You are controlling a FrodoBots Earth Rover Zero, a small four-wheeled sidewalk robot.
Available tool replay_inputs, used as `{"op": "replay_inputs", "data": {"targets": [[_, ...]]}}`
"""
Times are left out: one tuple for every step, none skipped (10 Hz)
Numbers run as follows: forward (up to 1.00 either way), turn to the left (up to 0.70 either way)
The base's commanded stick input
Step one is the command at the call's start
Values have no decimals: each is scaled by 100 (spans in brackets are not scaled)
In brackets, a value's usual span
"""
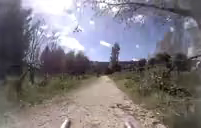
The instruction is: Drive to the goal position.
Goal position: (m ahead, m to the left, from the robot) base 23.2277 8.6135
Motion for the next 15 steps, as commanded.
{"op": "replay_inputs", "data": {"targets": [[85, -33], [85, -8], [85, 0], [85, 0], [85, -4], [85, -11], [85, -15], [85, 0], [85, 0], [85, -13], [85, -29], [85, -12], [85, 0], [85, 0], [85, 0]]}}
